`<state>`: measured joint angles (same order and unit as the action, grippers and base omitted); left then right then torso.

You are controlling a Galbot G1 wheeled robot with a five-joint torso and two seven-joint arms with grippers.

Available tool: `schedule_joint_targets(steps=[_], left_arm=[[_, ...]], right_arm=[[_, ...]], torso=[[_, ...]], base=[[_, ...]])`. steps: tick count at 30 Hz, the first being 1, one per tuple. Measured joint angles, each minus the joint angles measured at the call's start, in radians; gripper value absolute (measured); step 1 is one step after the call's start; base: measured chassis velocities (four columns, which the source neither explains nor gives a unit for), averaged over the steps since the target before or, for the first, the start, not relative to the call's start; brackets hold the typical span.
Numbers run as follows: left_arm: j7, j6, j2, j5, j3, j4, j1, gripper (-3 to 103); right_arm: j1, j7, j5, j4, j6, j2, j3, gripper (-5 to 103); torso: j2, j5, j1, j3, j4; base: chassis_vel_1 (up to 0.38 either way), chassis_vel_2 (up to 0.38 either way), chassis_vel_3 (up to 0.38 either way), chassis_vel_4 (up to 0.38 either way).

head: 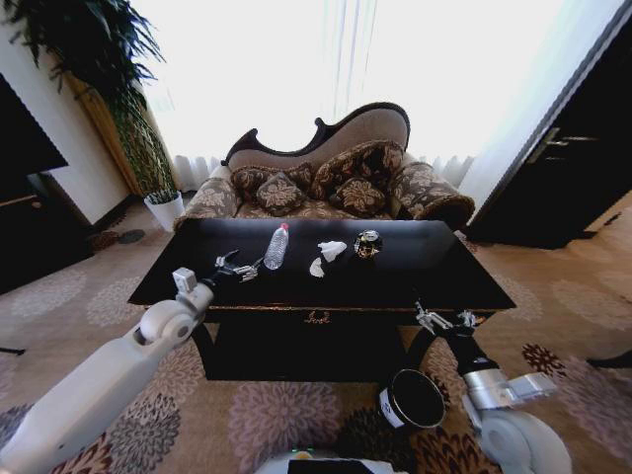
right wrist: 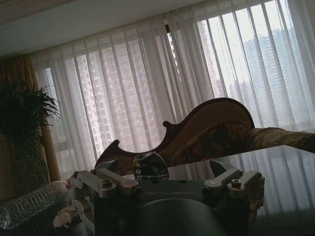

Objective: Move to the front of the table and place the trash on the table into the trash bin.

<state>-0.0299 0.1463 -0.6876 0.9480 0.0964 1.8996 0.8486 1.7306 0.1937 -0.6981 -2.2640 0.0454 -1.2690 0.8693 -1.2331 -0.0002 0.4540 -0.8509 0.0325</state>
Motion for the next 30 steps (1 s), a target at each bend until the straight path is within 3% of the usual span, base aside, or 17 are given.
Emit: schedule_joint_targets(steps=[12, 30], left_arm=[[-0.001, -0.008, -0.040, -0.011, -0.134, -0.081, -0.147, 97], [-0.009, -0.013, -0.104, -0.057, -0.220, -0.178, -0.194, 97]], right_arm=[[0.007, -0.001, -0.003, -0.018, -0.008, 0.004, 0.011, 100], [0.016, 0.002, -0.009, -0.017, -0.009, 0.013, 0.022, 100]], torso=[[0.000, 0.0000, 0.000, 0.000, 0.0000], [0.000, 0.0000, 0.000, 0.000, 0.0000]], base=[[0.000, 0.000, 0.000, 0.000], [0.000, 0.000, 0.000, 0.000]])
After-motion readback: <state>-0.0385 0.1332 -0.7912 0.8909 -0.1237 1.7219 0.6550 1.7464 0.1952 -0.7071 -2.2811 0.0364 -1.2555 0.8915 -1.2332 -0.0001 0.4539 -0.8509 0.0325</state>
